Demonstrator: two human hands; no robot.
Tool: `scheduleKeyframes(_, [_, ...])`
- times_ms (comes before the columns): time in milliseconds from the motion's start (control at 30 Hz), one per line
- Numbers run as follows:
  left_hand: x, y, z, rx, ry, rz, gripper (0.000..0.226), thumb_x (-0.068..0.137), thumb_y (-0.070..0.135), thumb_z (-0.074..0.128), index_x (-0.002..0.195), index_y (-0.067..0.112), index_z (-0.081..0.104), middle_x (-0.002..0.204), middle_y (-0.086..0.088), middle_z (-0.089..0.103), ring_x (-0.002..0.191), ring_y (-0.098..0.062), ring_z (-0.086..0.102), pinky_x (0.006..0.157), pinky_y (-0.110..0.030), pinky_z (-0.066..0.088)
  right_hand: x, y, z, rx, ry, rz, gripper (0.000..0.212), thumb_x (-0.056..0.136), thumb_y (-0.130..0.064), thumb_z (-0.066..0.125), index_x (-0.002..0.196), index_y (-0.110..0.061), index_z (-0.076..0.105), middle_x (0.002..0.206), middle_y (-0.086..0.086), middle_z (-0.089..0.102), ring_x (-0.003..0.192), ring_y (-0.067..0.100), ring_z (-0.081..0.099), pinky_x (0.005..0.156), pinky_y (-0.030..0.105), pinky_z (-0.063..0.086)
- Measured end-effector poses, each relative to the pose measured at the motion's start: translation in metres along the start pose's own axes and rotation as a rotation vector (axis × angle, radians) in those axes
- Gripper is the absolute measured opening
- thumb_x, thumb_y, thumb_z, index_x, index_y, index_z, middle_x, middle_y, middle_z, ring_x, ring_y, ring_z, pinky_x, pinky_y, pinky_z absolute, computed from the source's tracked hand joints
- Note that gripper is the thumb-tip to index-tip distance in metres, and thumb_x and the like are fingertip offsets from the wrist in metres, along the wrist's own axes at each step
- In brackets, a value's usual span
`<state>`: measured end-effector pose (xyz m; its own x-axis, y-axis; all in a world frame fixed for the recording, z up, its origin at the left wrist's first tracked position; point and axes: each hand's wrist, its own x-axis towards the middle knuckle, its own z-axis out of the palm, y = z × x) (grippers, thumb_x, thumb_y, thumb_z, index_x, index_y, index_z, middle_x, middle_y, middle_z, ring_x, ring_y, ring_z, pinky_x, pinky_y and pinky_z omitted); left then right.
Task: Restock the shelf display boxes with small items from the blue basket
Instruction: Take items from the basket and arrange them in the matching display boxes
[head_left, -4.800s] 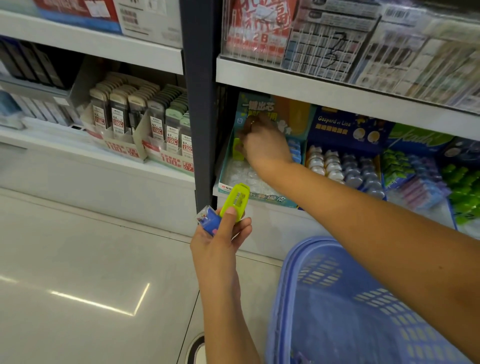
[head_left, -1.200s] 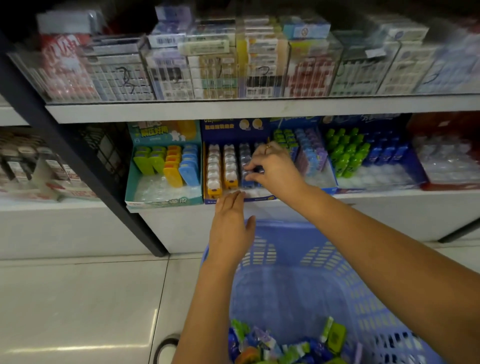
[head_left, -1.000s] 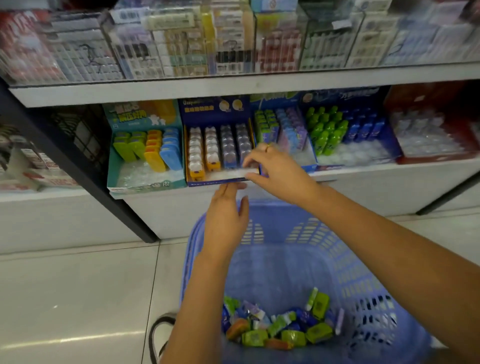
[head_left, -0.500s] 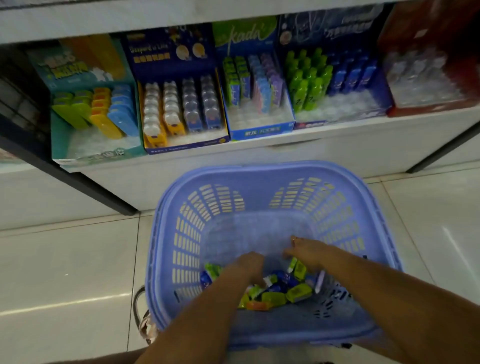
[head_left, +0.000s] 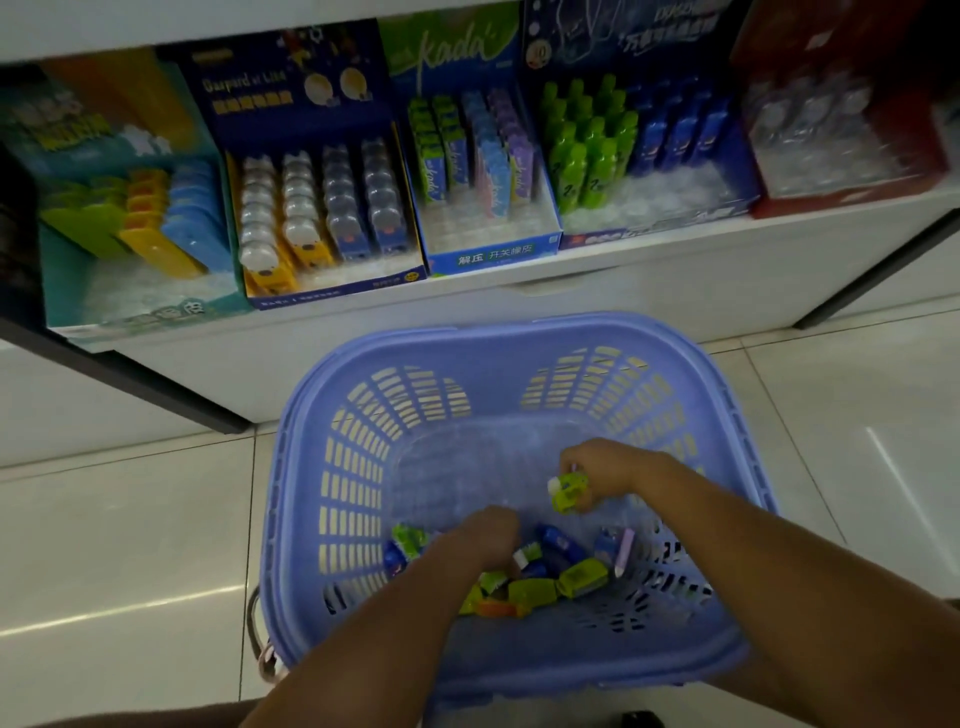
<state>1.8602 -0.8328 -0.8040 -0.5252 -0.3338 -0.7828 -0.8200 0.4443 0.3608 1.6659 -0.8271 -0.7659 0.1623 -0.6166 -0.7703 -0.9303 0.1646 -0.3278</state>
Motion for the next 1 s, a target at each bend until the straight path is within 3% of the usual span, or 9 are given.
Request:
scheduleKeyframes(133, [-0.002,0.003,-0.006,-0.006,0.005,-0.038,0.037,0.079,0.021,0.073,0.107,-0.002,0.065,0.113,-0.021,0.063,0.104,-0.033,0.061,0.083,-0.036,0.047,-0.020,-0.001,-0.015,0.299,0.178,0.012,0.046,0.076,-0.027,0.078,0.115,-0.017,0.056,0.114,0.003,0.054,0.097,0.020,0.051,0.078,0.031,0.042])
scheduleKeyframes(200, [-0.007,0.004,-0.019,-0.149,0.040,-0.106,0.019,0.084,0.019,0.066,0.086,0.000,0.065,0.102,-0.023,0.065,0.095,-0.033,0.064,0.074,-0.035,0.047,-0.030,-0.004,-0.020,0.460,0.280,0.012,0.045,0.075,-0.027,0.079,0.113,-0.018,0.057,0.109,0.002,0.054,0.094,0.020,0.053,0.079,0.034,0.046])
scheduleKeyframes(267, [-0.014,0.008,-0.037,-0.566,0.061,-0.170,0.022,0.090,0.014,0.057,0.069,0.008,0.055,0.083,-0.020,0.062,0.080,-0.028,0.063,0.069,-0.034,0.049,-0.039,-0.012,-0.024,0.593,0.396,0.009,0.041,0.074,-0.024,0.079,0.108,-0.014,0.059,0.104,0.007,0.061,0.088,0.025,0.061,0.079,0.041,0.052])
scheduleKeyframes(367, [-0.026,0.027,-0.064,-1.514,0.091,-0.097,0.023,0.100,0.019,0.042,0.081,0.010,0.053,0.076,-0.012,0.059,0.064,-0.021,0.062,0.067,-0.038,0.052,-0.046,-0.036,-0.030,0.722,0.607,0.021,0.035,0.073,-0.023,0.079,0.101,-0.015,0.059,0.091,0.005,0.065,0.077,0.021,0.064,0.076,0.036,0.052])
scheduleKeyframes(433, [-0.037,0.036,-0.080,-1.727,0.144,0.078,0.038,0.101,0.038,0.036,0.099,0.009,0.060,0.088,-0.013,0.068,0.071,-0.022,0.069,0.070,-0.039,0.056,-0.051,-0.052,-0.037,0.613,0.741,0.035,0.036,0.072,-0.028,0.079,0.101,-0.017,0.061,0.087,-0.001,0.064,0.079,0.017,0.062,0.071,0.026,0.045])
scheduleKeyframes(500, [-0.054,0.043,-0.092,-1.744,0.292,0.218,0.041,0.098,0.044,0.043,0.106,0.011,0.067,0.093,-0.006,0.074,0.081,-0.020,0.070,0.072,-0.035,0.060,-0.057,-0.068,-0.045,0.575,0.799,-0.009,0.038,0.069,-0.026,0.081,0.101,-0.017,0.064,0.089,-0.002,0.066,0.083,0.015,0.062,0.070,0.024,0.044])
scheduleKeyframes(633, [-0.088,0.035,-0.106,-1.745,0.562,0.281,0.011,0.093,0.012,0.057,0.090,0.008,0.067,0.073,-0.002,0.073,0.068,-0.015,0.068,0.055,-0.024,0.056,-0.076,-0.096,-0.063,0.897,0.694,-0.239,0.033,0.076,-0.003,0.074,0.108,-0.005,0.067,0.091,0.013,0.070,0.074,0.016,0.065,0.071,0.027,0.056])
scheduleKeyframes(767, [-0.122,0.017,-0.127,-1.726,0.607,0.359,0.010,0.091,0.011,0.058,0.093,0.004,0.065,0.078,-0.009,0.071,0.072,-0.019,0.070,0.056,-0.025,0.056,-0.087,-0.114,-0.078,1.067,0.744,-0.284,0.015,0.088,-0.006,0.061,0.102,-0.006,0.068,0.068,0.004,0.063,0.048,-0.001,0.053,0.051,0.011,0.046])
scheduleKeyframes(1000, [-0.162,-0.011,-0.153,-1.803,0.762,0.408,0.014,0.093,0.007,0.052,0.079,0.009,0.053,0.059,-0.006,0.063,0.061,-0.021,0.070,0.053,-0.029,0.057,-0.093,-0.145,-0.112,1.104,0.928,-0.368,0.011,0.087,-0.004,0.063,0.096,-0.010,0.064,0.072,0.003,0.063,0.056,0.005,0.062,0.060,0.014,0.053])
